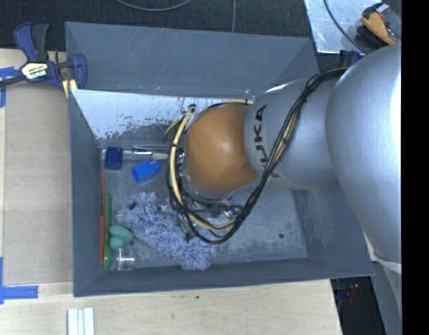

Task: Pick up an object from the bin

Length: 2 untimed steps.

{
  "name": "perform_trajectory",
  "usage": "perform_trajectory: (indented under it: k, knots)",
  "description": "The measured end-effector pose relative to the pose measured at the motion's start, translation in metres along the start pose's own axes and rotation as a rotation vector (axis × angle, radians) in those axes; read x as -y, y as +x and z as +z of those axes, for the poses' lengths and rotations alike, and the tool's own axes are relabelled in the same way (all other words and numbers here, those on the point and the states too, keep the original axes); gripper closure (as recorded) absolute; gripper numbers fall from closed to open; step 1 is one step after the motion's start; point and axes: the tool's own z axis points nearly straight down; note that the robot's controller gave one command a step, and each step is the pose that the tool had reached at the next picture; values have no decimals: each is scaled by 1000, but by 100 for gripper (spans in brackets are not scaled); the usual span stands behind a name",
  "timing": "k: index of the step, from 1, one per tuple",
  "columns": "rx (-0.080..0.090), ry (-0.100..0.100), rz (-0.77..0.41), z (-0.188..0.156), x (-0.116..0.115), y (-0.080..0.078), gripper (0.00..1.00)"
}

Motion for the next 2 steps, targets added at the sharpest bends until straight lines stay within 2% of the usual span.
perform_trajectory:
  k: [2]
  knots:
    - [2,1,2,-3,1,0,100]
